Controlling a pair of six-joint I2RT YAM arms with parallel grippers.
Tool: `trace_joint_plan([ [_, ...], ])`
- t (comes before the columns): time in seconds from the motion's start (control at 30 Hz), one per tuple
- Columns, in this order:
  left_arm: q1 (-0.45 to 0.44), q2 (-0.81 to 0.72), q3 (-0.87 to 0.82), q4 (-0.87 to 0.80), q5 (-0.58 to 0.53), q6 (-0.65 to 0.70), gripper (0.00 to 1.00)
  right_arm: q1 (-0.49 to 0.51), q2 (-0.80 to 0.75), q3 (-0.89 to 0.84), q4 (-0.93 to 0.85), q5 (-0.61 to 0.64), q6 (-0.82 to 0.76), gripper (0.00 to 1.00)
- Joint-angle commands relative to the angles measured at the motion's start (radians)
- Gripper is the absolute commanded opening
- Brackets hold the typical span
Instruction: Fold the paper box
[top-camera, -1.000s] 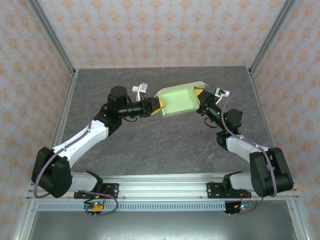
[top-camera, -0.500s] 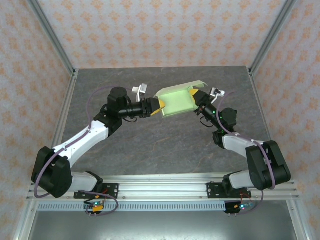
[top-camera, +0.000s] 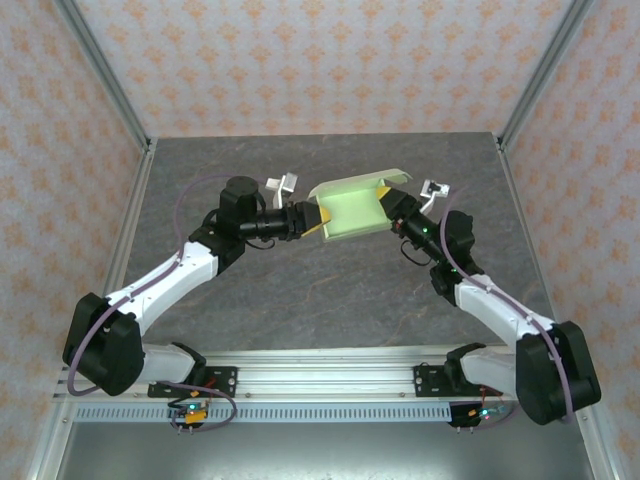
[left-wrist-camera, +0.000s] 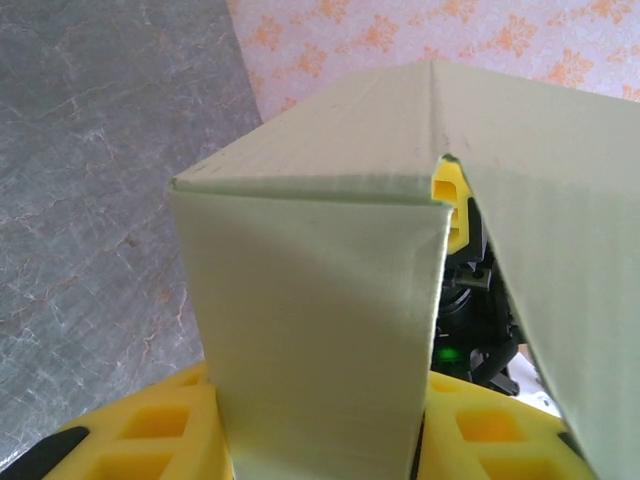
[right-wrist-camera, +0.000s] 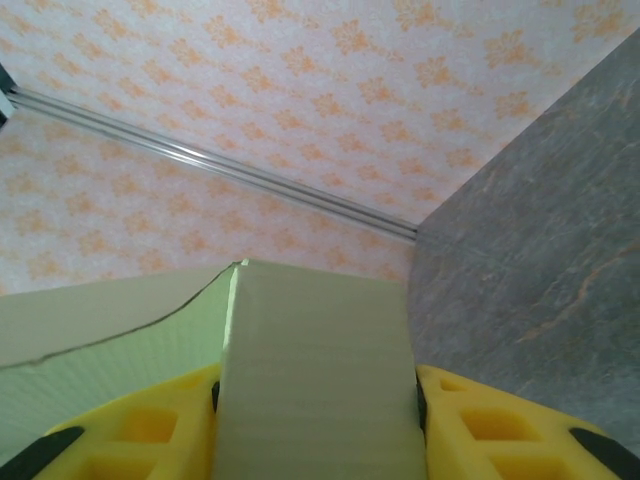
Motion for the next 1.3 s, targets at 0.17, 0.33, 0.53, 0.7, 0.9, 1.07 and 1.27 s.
trace_joint_plan([
  [0.17, -0.005, -0.039, 0.02, -0.023, -0.058, 0.062, 0.35, 0.027, -0.01, 0.04, -0.173, 0.176, -0.154, 0.37],
  [0.33, -0.018, -0.047, 0.026, -0.054, -0.08, 0.099, 0.35, 0.063, -0.015, 0.067, -0.303, 0.274, -0.207, 0.4],
  [0.53, -0.028, -0.081, 0.016, -0.136, -0.165, 0.169, 0.35, 0.069, -0.021, 0.083, -0.401, 0.379, -0.225, 0.4],
  [0.7, -0.028, -0.073, 0.009, -0.132, -0.177, 0.177, 0.35, 0.078, 0.016, 0.096, -0.385, 0.366, -0.233, 0.42],
  [0.9, -0.025, -0.045, 0.018, -0.151, -0.231, 0.187, 0.35, 0.078, 0.02, 0.104, -0.277, 0.16, -0.304, 0.59],
  [1.07, -0.024, -0.044, 0.033, -0.193, -0.251, 0.214, 0.35, 0.077, -0.023, 0.193, -0.549, 0.174, -0.468, 0.55],
  [1.27, -0.025, -0.039, 0.066, -0.293, -0.274, 0.267, 0.35, 0.078, 0.007, 0.271, -0.74, 0.14, -0.622, 0.42],
])
